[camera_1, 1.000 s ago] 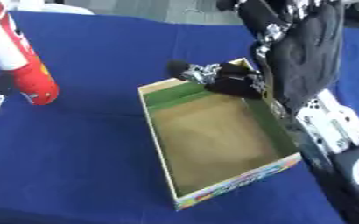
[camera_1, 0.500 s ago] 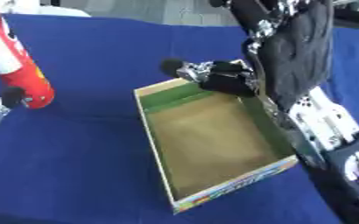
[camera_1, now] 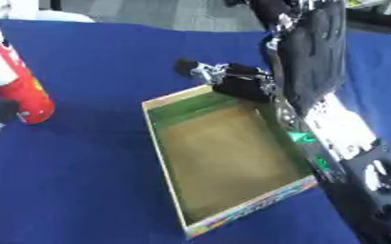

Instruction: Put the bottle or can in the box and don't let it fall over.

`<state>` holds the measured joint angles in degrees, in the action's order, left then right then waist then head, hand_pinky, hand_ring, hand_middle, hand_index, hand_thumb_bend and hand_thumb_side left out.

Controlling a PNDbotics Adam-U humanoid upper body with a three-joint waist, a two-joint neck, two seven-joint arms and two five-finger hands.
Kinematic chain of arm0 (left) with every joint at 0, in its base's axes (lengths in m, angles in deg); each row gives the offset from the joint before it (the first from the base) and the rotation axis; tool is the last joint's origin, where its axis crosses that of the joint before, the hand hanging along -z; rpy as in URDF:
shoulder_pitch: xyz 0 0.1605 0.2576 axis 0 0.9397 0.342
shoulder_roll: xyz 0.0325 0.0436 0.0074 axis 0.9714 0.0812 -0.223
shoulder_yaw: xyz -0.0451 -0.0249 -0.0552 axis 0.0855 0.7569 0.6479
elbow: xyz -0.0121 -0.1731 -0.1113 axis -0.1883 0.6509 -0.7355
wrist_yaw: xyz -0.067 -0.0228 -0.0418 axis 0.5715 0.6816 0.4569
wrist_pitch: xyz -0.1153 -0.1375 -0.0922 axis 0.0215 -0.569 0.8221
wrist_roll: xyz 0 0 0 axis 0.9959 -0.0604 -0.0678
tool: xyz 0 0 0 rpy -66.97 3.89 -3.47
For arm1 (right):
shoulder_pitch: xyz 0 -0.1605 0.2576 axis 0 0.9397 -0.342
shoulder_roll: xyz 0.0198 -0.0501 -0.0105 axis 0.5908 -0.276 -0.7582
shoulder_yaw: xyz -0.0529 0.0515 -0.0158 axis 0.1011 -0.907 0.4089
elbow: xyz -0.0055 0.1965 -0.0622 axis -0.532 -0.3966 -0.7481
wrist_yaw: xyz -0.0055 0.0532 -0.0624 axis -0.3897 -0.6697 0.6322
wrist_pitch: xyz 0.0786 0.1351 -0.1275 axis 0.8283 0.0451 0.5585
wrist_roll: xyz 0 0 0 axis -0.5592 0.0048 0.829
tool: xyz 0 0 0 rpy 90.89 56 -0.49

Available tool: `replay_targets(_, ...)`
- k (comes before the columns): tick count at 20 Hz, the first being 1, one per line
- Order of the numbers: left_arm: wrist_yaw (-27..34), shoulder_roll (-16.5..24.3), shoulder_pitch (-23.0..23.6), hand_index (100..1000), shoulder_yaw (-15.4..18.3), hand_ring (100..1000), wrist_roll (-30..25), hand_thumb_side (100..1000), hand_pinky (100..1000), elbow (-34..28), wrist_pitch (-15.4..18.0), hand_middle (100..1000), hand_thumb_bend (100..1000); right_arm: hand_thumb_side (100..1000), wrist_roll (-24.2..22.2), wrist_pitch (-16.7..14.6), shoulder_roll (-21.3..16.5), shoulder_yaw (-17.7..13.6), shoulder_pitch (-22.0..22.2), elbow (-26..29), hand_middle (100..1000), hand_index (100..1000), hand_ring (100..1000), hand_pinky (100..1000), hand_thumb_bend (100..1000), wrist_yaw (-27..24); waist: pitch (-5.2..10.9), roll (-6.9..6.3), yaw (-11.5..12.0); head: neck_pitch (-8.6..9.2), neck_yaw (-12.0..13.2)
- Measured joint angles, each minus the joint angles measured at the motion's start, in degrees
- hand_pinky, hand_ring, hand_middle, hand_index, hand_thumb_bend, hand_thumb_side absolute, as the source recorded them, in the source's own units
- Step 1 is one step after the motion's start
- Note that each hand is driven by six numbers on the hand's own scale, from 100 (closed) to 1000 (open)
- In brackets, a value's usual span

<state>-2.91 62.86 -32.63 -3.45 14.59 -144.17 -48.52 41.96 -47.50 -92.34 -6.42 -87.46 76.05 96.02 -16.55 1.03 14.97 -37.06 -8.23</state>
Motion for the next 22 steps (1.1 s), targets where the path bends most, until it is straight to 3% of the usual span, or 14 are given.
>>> replay_targets(10,0.06,-0.51,-0.29,1000,0.61,997,1.3,593,1000,0.0,-1.79,1000,657,503,0.31,-0.35,0.01,0.0,-0.86,-0.72,374,490,396,524,1000,0.05,-0.41,0.2,0.42,0.52,-0.16)
replay_targets(17,-0.45,-0.54,-1.02,1000,1.45,1000,2.91,598,1000,0.0,-3.42,1000,661,503,1.23,-1.33,-0.58,0.05,-2.88,-2.66,378,491,397,525,1000,-0.4,-0.83,0.2,1.24,1.08,-0.71)
replay_targets(18,-0.55,-0.54,-1.21,1000,1.57,1000,3.09,603,1000,0.0,-3.6,1000,659,446,1.38,-1.49,-0.66,0.06,-3.17,-2.98,380,491,398,526,1000,-0.54,-0.85,0.2,1.33,1.27,-0.75)
replay_targets(19,-0.7,-0.54,-1.37,1000,1.72,1000,3.28,610,1000,0.0,-3.79,1000,665,501,1.52,-1.63,-0.79,0.07,-3.45,-3.27,381,491,399,526,1000,-0.76,-0.94,0.2,1.41,1.49,-0.77)
replay_targets(22,-1.08,-0.84,-1.96,1000,2.08,1000,3.96,615,1000,0.02,-4.47,1000,666,500,2.15,-2.05,-1.06,0.07,-4.23,-4.4,381,492,398,525,1000,-1.16,-1.48,0.2,1.88,1.79,-0.85)
